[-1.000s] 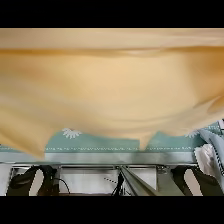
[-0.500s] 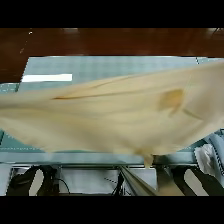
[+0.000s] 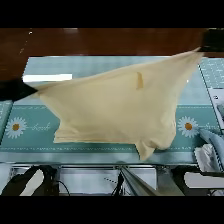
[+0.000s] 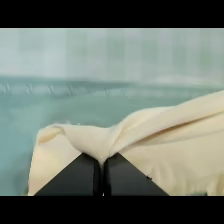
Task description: Fold the shirts.
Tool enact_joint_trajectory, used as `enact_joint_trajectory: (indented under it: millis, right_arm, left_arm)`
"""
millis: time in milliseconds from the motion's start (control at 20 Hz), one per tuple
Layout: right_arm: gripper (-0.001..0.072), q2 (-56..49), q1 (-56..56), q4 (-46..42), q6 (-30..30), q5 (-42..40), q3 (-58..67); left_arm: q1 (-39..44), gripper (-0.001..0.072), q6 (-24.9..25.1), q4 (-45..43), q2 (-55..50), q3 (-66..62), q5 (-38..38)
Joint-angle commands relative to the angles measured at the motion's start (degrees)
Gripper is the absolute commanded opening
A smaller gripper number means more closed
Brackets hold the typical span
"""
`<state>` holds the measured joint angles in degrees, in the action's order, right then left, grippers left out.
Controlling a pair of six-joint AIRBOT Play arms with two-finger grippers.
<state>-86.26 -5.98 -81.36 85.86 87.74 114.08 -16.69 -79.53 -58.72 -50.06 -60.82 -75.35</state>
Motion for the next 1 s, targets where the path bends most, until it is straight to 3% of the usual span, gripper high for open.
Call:
enact_joint_trajectory:
  millis: [0,100,250,550,600,650,700,750,950]
  right_arm:
    - [0.0036,-10.1,1.8,3.3,5.7,-18.3,0.1]
    - [0.0036,-13.2,1.8,5.4,6.4,-23.5,0.1]
    - [0.0036,-17.3,1.8,5.4,7.6,-23.9,0.1]
    - [0.0038,-25.0,1.8,5.4,6.9,-9.3,0.1]
    - [0.0039,-25.5,1.8,5.6,6.9,-8.4,0.1]
    - [0.0126,-25.4,1.8,6.1,6.5,-8.3,0.1]
    - [0.0302,-24.9,1.7,6.9,5.4,-7.7,0.2]
    - [0.0432,-23.9,1.4,6.6,3.3,-6.3,0.2]
    - [0.0441,-16.9,-0.7,-9.3,-6.6,6.1,0.2]
  left_arm:
    - [1.0,0.0025,4.9,8.9,-12.9,0.7,20.0]
    - [3.3,0.0025,9.5,11.8,-19.5,0.6,25.6]
    - [5.5,0.0025,9.9,11.8,-27.9,0.6,31.4]
    - [6.6,0.0032,8.7,11.8,-36.1,0.6,25.7]
    - [6.6,0.012,7.8,11.8,-36.4,0.6,24.5]
    - [6.3,0.0273,7.9,11.8,-36.3,0.5,23.5]
    - [5.6,0.0366,7.9,11.6,-36.0,-0.1,21.4]
    - [4.3,0.0404,7.9,10.7,-35.8,-1.7,17.5]
    - [-5.4,0.0403,7.8,2.3,-35.1,-7.8,-8.2]
